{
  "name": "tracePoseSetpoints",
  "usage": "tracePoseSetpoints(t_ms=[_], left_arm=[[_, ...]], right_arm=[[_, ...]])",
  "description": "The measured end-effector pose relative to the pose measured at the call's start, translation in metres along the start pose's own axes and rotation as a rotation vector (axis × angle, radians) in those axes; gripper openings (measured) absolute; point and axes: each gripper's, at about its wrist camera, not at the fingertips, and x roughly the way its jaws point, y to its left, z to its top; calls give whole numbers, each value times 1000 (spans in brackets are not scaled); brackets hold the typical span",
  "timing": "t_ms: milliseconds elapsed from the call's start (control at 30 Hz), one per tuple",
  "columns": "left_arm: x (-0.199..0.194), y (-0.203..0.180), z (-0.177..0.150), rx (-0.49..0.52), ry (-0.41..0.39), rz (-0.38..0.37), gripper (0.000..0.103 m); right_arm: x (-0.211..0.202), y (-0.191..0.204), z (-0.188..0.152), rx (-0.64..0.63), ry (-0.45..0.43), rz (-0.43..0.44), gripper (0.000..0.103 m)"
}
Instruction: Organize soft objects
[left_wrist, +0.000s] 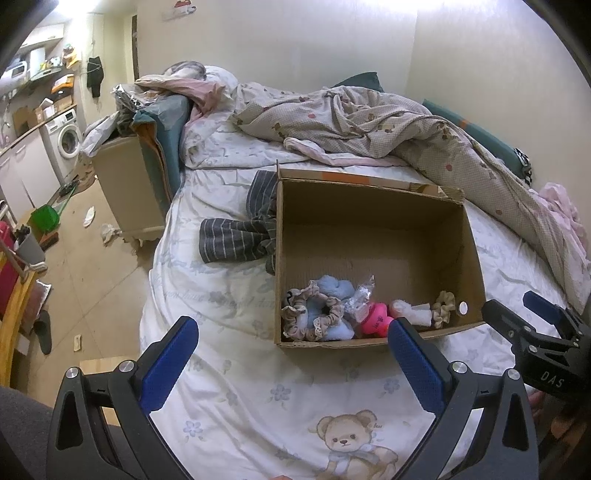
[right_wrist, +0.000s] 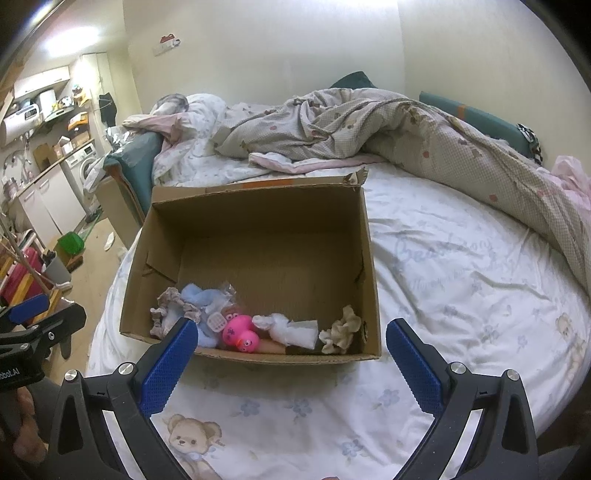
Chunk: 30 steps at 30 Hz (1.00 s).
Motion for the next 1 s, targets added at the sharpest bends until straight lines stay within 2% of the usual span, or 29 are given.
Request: tracePoseSetpoints(t_ms=[1000], left_arm=[[2, 4, 3, -12, 9, -11, 102]], right_arm=[[0, 0, 0, 1, 1, 2, 103]])
